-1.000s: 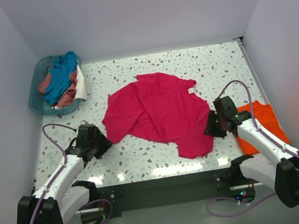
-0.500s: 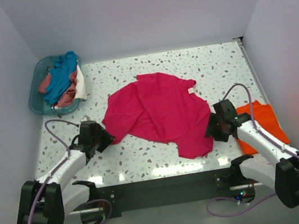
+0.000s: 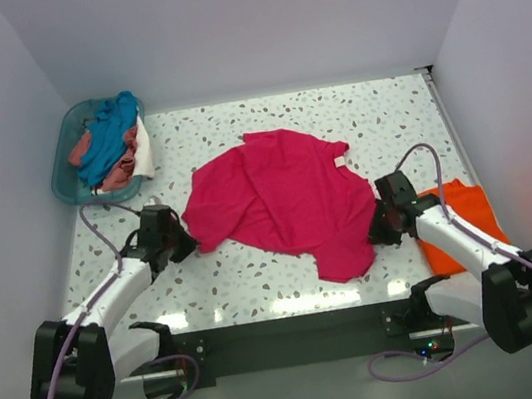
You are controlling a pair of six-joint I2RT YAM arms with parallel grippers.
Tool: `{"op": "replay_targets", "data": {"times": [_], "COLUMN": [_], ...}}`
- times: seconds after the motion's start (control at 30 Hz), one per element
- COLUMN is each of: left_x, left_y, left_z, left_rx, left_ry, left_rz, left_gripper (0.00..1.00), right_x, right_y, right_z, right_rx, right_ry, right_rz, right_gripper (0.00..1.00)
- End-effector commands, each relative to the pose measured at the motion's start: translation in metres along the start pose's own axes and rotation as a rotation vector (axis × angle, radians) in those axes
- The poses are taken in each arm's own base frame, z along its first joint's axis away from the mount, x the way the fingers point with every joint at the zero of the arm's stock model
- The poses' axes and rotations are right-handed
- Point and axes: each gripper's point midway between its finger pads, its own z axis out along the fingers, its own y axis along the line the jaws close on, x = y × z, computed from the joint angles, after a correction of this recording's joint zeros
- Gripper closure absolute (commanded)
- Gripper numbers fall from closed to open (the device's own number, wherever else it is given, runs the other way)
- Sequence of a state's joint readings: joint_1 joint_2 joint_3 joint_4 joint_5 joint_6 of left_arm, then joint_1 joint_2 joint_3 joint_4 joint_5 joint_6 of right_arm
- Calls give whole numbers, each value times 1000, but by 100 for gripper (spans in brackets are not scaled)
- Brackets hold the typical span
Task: Fold and stack the t-shirts
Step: Flatten the tshirt out
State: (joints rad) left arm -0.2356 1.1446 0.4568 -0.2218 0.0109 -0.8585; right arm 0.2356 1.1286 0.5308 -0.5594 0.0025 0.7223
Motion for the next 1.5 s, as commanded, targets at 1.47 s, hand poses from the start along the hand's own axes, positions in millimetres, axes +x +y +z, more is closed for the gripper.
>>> {"op": "replay_targets", "data": {"times": [1.47], "left_x": [-460], "left_y": [-322], "left_z": [-245], "left_rx": [875], "left_ry": [-883], "left_rz": [171], "left_gripper": [100], "right_x": [-419], "right_y": [262], "right_z": [-435], "right_rx": [-730], "right_ry": [-1319], "right_rz": [-242], "right_gripper": [100]}}
